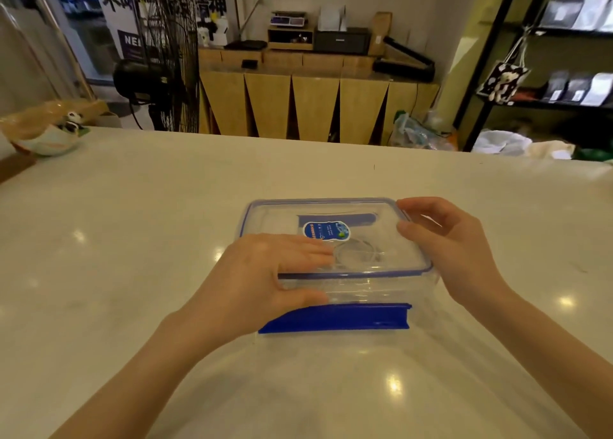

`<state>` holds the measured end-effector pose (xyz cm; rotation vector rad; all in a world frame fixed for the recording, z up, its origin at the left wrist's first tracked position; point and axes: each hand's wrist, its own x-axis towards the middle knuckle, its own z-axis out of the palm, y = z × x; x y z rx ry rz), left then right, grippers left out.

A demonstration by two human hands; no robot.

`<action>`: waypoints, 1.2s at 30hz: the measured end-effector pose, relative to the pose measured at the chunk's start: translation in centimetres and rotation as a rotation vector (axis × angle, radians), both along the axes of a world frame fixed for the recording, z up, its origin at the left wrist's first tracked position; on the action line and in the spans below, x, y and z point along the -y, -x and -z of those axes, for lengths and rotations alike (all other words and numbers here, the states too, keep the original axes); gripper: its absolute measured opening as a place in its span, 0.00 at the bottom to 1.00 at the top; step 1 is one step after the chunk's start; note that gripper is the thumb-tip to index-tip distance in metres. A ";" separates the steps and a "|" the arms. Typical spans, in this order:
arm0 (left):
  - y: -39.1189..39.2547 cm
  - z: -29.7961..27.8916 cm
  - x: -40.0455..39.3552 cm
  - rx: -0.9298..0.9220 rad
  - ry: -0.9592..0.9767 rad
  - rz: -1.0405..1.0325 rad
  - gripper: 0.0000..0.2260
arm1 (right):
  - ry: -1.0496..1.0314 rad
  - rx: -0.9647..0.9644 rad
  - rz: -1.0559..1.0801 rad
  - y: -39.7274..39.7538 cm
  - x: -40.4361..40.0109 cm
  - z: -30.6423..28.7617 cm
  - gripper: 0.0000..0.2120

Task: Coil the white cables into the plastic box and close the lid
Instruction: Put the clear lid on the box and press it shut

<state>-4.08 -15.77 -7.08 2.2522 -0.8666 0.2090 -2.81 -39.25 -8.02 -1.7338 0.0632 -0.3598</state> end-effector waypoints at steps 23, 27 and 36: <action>1.2 0.4 -2.2 0.017 0.016 -0.057 0.20 | 0.112 -0.002 -0.037 0.2 -2.4 0.0 0.11; 1.9 0.4 -2.3 0.011 0.016 -0.106 0.21 | 0.245 0.017 -0.076 0.4 -2.6 -0.4 0.08; 2.0 1.0 -2.5 0.038 -0.016 -0.088 0.19 | 0.341 0.049 -0.088 0.6 -2.5 0.0 0.09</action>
